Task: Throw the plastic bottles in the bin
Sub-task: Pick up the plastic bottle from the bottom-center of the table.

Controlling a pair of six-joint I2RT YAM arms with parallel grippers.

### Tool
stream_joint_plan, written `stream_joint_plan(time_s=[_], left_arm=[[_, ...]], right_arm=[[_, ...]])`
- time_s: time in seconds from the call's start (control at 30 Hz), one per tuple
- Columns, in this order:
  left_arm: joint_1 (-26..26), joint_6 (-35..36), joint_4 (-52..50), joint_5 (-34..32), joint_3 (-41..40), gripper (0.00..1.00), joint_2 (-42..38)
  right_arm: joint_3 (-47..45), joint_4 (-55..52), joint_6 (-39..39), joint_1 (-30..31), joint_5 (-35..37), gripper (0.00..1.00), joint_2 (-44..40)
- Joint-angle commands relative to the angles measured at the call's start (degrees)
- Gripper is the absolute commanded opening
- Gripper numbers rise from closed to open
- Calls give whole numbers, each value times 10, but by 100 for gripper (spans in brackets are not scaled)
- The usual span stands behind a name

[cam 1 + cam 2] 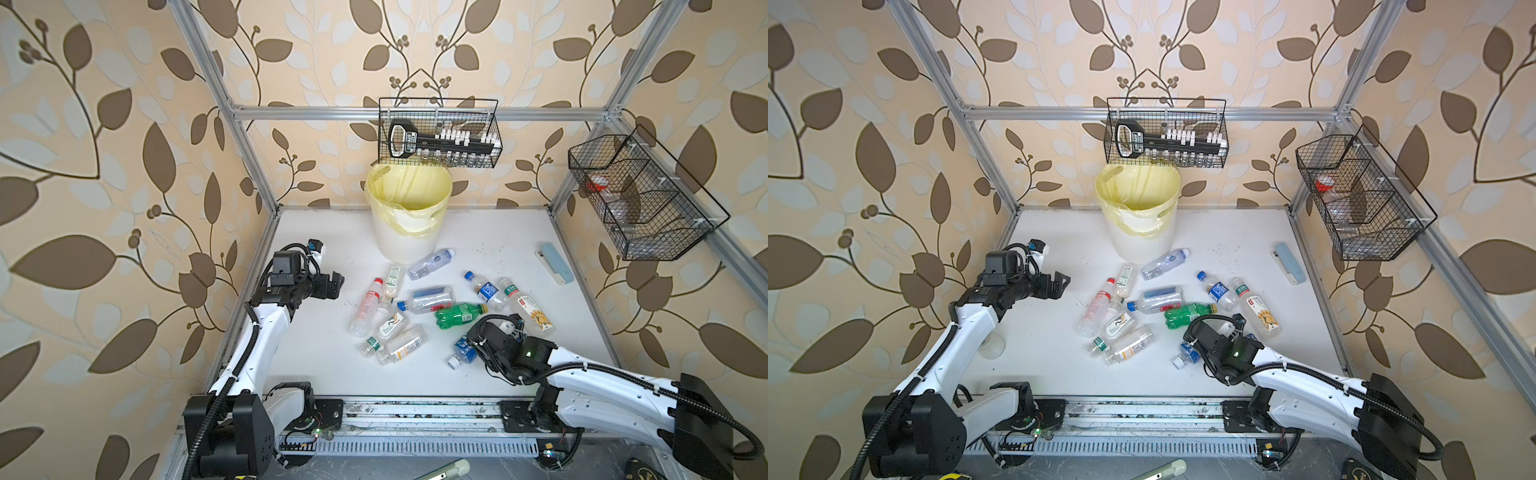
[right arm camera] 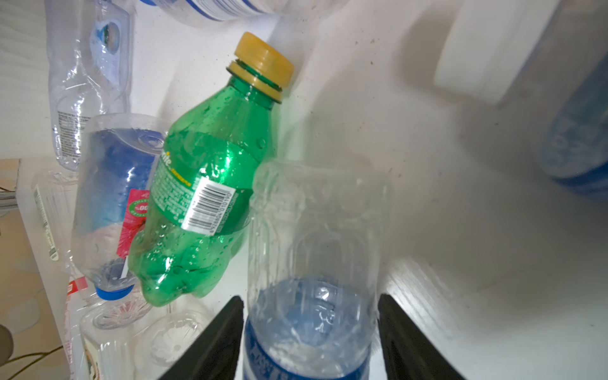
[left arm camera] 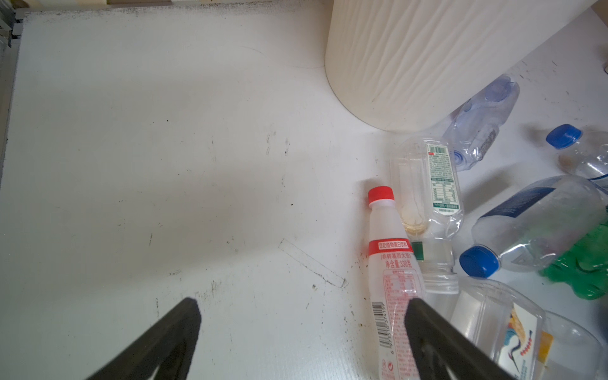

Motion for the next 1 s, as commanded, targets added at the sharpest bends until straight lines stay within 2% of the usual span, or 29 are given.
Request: stream_joint_plan(time_s=[0.0,0.1,0.27,0.4,0.47,0.53,0.8,0.97], left_arm=[[8,0,-9,34,15,99,0],[11,5,-10,49,13,99,-5],[12,10,-13,57,11,99,-8],[15,14,-17,63,11,99,-5],[16,15,-18,63,11,99,-4],[18,17,-20,62,11,99,-3],[21,29,-32,78,15,99,3],[22,34,-39,84,18,99,7]], right_arm=[[-21,13,12,-4,-1,66,6],[-40,29,10,-10,-12,70,6],[-63,40,11,-10,-16,70,1],[-73,41,10,-10,-16,63,-14],[-74,33,3,-9,-14,50,-27],[-73,17,-2,-6,-8,44,-47],[-63,-43,-41,3,17,41,-130],[-36,-45,-91,3,14,42,-132]])
